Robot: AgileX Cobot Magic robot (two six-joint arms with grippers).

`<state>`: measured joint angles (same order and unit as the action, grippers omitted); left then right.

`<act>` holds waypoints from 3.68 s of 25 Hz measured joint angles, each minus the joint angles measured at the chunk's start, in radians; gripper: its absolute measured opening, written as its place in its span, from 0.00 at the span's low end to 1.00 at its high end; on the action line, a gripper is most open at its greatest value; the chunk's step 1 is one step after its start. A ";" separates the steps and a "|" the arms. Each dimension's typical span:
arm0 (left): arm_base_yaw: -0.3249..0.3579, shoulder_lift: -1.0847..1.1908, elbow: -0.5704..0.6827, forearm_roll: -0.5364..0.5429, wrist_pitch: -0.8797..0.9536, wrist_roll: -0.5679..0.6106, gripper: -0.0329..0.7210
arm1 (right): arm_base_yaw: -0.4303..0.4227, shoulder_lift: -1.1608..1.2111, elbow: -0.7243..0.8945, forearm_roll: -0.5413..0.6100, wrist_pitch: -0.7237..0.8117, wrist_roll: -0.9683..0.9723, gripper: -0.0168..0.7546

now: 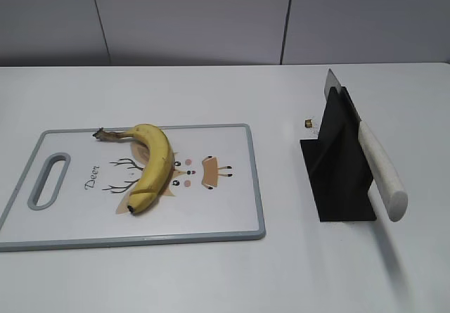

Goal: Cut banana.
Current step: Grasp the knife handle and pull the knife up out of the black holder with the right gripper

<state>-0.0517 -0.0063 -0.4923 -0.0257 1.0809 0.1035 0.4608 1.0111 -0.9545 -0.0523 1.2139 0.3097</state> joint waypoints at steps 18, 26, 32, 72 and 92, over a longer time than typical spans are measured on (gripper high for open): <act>0.000 0.000 0.000 0.000 0.000 0.000 0.77 | 0.003 0.409 -0.146 0.052 -0.119 0.001 0.79; 0.000 0.000 0.000 0.000 0.000 0.000 0.77 | 0.003 0.535 -0.146 0.052 -0.120 0.018 0.79; 0.000 0.000 0.000 0.000 0.000 0.000 0.77 | 0.003 0.611 -0.147 0.052 -0.121 0.025 0.79; 0.000 0.000 0.000 0.001 0.000 0.000 0.77 | 0.002 0.570 -0.151 0.028 -0.099 0.141 0.23; 0.000 0.000 0.000 0.001 0.000 0.000 0.77 | 0.002 0.480 -0.298 -0.039 -0.016 0.156 0.23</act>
<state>-0.0517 -0.0063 -0.4923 -0.0248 1.0809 0.1035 0.4624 1.4912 -1.2525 -0.0915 1.1983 0.4656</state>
